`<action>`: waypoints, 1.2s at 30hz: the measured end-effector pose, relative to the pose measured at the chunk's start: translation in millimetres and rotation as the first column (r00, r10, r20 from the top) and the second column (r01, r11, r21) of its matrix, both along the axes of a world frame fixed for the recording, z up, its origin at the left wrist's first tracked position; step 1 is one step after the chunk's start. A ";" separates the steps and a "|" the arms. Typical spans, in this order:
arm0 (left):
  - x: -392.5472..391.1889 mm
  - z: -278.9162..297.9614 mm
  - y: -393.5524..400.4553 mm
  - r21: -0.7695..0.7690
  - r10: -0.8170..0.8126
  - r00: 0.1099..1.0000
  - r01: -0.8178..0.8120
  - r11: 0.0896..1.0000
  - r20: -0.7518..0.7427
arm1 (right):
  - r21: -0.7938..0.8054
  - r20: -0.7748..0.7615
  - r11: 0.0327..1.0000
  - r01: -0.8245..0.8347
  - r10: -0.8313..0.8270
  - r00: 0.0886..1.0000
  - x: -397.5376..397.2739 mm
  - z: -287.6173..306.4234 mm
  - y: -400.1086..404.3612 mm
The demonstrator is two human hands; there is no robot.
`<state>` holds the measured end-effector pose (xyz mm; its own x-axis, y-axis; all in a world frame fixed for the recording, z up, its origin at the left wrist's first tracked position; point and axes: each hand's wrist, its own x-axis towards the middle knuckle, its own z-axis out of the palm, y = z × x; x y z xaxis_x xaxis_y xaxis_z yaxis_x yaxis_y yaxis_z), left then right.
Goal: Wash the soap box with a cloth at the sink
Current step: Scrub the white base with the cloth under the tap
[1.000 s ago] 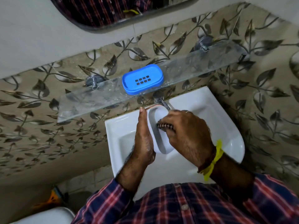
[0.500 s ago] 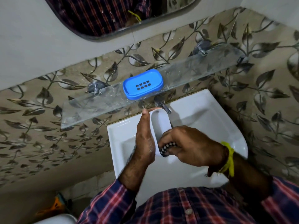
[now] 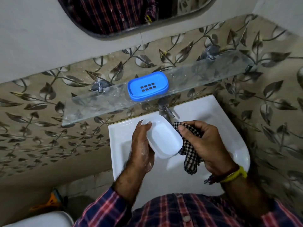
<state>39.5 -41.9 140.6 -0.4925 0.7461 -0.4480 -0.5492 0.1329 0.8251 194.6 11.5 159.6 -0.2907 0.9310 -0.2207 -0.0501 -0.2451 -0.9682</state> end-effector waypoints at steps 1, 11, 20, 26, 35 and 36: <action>-3.6 -2.4 0.4 -0.012 -0.003 0.995 0.001 1.000 -0.103 | 0.017 -0.008 1.000 -0.015 0.015 1.000 0.1 -0.1 -0.1; -2.8 -24.5 -2.4 -0.101 -0.061 0.825 0.004 0.995 -0.562 | 0.462 0.239 0.870 -0.174 0.067 0.969 -22.0 -0.4 -18.0; 1.9 -11.6 -1.5 0.092 -0.138 0.888 0.197 0.976 -0.439 | 0.646 0.549 0.624 -0.439 0.020 0.836 -35.6 23.9 5.2; 0.4 -2.9 8.8 0.057 -0.113 0.894 0.152 0.987 -0.434 | 0.696 0.649 0.475 -0.539 -0.095 0.755 -36.1 37.1 7.6; 8.8 5.2 8.7 0.068 -0.155 0.888 0.204 0.977 -0.434 | 0.642 0.647 0.568 -0.515 -0.040 0.761 -36.1 38.7 8.2; 7.2 5.2 10.0 0.046 -0.150 0.805 0.215 0.976 -0.574 | 0.620 0.638 0.595 -0.511 -0.003 0.770 -37.8 39.7 13.5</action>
<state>46.8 -31.9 145.8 -0.4841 0.8736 -0.0490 0.0425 0.0795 0.9959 156.7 25.0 199.2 -0.6153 0.7326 0.2911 0.4561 0.6321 -0.6265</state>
